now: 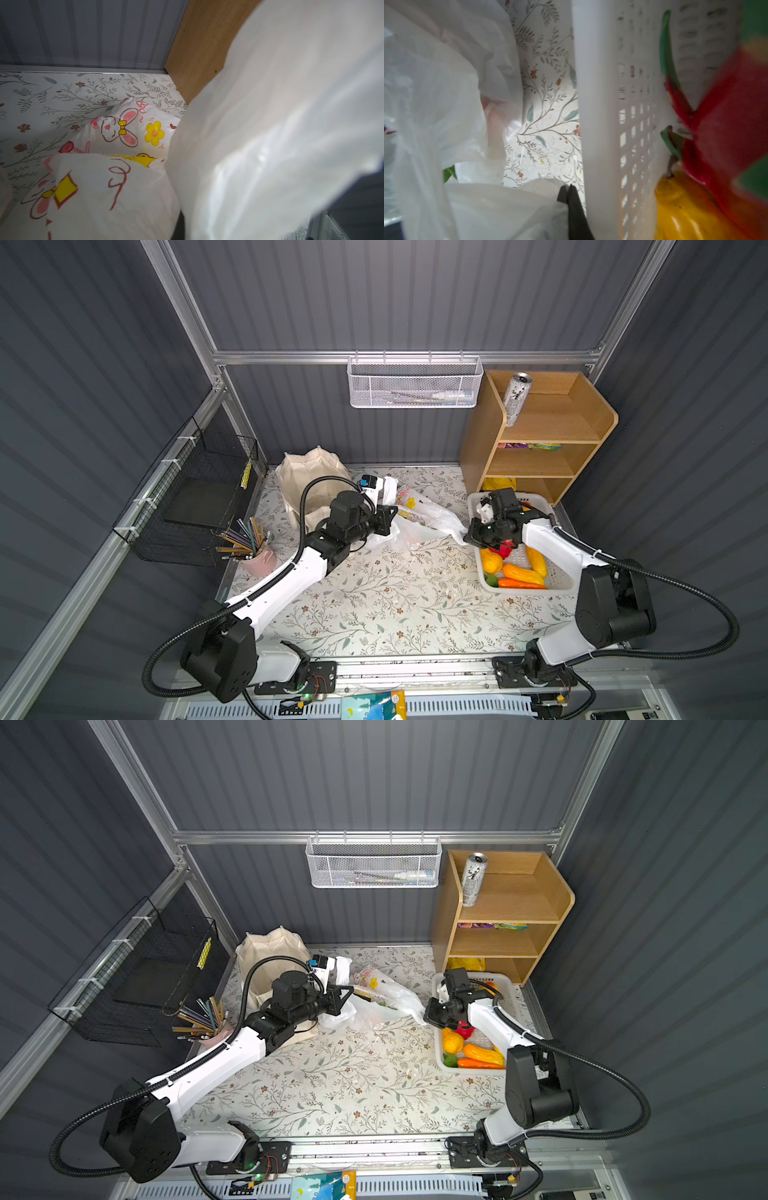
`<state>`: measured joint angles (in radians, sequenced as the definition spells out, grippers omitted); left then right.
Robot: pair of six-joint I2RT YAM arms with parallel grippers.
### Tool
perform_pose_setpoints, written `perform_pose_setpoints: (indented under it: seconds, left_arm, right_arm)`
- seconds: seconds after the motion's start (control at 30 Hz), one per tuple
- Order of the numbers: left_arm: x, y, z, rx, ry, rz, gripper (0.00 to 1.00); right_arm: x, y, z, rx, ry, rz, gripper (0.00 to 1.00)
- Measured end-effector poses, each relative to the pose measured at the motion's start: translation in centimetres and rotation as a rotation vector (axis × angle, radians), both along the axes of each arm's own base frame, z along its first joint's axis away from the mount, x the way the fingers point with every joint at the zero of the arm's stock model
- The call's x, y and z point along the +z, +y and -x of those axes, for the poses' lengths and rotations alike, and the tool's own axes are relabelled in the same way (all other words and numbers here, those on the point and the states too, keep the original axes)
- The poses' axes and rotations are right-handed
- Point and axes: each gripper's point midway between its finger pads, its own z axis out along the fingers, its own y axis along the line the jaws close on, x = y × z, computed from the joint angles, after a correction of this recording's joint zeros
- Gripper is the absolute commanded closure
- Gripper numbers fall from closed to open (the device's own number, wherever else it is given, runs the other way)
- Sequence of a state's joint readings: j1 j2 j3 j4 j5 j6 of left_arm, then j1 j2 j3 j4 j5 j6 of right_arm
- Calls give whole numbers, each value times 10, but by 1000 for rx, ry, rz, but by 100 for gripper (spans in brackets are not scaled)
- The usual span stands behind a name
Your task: Place the mixed food into the grocery bags and tie them
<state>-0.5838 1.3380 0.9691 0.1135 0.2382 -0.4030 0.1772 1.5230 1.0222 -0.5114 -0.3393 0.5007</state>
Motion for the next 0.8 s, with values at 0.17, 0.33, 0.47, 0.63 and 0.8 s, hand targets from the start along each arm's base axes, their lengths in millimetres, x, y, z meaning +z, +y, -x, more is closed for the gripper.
perform_pose_setpoints:
  seconds: [0.17, 0.33, 0.47, 0.63, 0.8]
  left_arm:
    - [7, -18, 11, -122, -12, 55, 100]
    - [20, -35, 24, -260, -55, 126, 100]
    - [27, -38, 26, -283, -80, 145, 100]
    - [24, -33, 18, -224, -49, 111, 100]
    - [37, -22, 8, -138, -61, 81, 100]
  right_arm:
    - [23, -20, 2, -48, -35, -7, 100]
    - [100, -4, -12, 0, -189, -70, 100]
    - [178, 6, -12, 38, -369, -100, 100]
    - [249, 16, 4, 91, -539, -107, 100]
    - [266, 23, 13, 122, -585, -69, 100]
